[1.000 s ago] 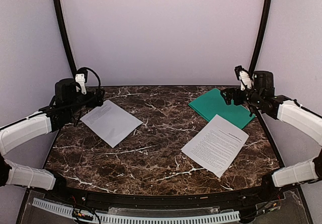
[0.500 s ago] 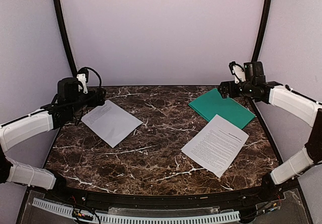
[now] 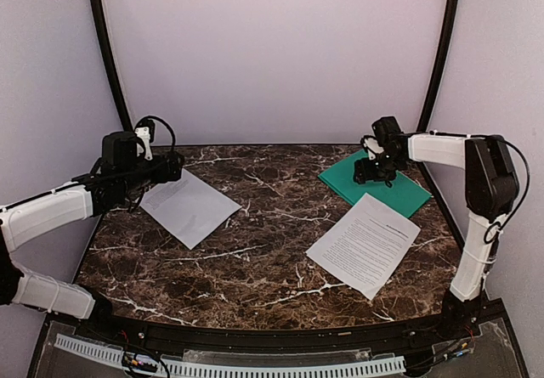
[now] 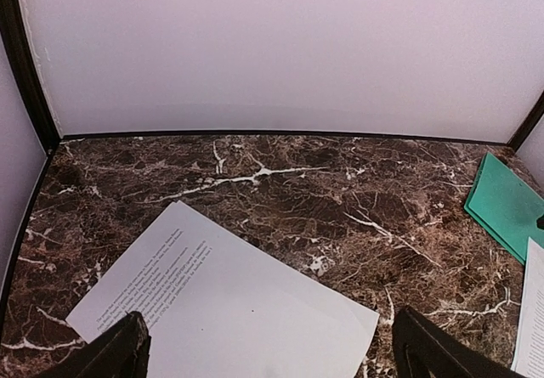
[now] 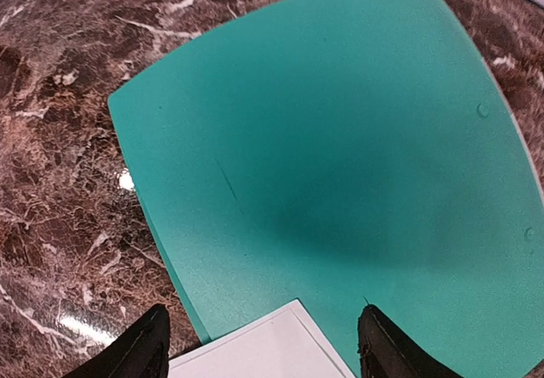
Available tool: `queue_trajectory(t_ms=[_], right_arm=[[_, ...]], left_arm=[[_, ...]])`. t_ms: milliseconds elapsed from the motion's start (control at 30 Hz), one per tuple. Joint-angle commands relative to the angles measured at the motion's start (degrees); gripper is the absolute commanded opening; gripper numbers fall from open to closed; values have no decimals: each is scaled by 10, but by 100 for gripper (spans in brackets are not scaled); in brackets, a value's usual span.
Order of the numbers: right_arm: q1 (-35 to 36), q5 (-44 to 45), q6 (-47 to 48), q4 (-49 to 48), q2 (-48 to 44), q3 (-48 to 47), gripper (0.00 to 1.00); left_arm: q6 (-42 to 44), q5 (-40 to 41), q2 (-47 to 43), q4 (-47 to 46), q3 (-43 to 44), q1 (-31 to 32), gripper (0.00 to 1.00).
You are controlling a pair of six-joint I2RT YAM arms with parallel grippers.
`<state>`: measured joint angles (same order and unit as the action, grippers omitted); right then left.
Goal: Put the files into the folder
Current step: Move the folder to the center of the board.
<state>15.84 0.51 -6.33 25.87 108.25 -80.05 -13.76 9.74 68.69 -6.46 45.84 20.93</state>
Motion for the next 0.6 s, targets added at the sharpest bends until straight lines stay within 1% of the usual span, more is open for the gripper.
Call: queue_trajectory(t_ms=[0, 233, 300, 433, 567], right_arm=[[3, -23, -13, 24, 47, -32, 70], [1, -26, -14, 24, 92, -44, 64], [1, -28, -13, 26, 97, -41, 60], [1, -35, -14, 28, 93, -16, 55], [2, -46, -19, 24, 68, 20, 48]], left_arm=[[-6, -18, 6, 8, 16, 5, 100], [-6, -28, 21, 6, 24, 5, 100], [-6, -30, 23, 6, 25, 5, 100], [-7, -33, 24, 10, 26, 5, 100], [-5, -32, 22, 10, 26, 5, 100]])
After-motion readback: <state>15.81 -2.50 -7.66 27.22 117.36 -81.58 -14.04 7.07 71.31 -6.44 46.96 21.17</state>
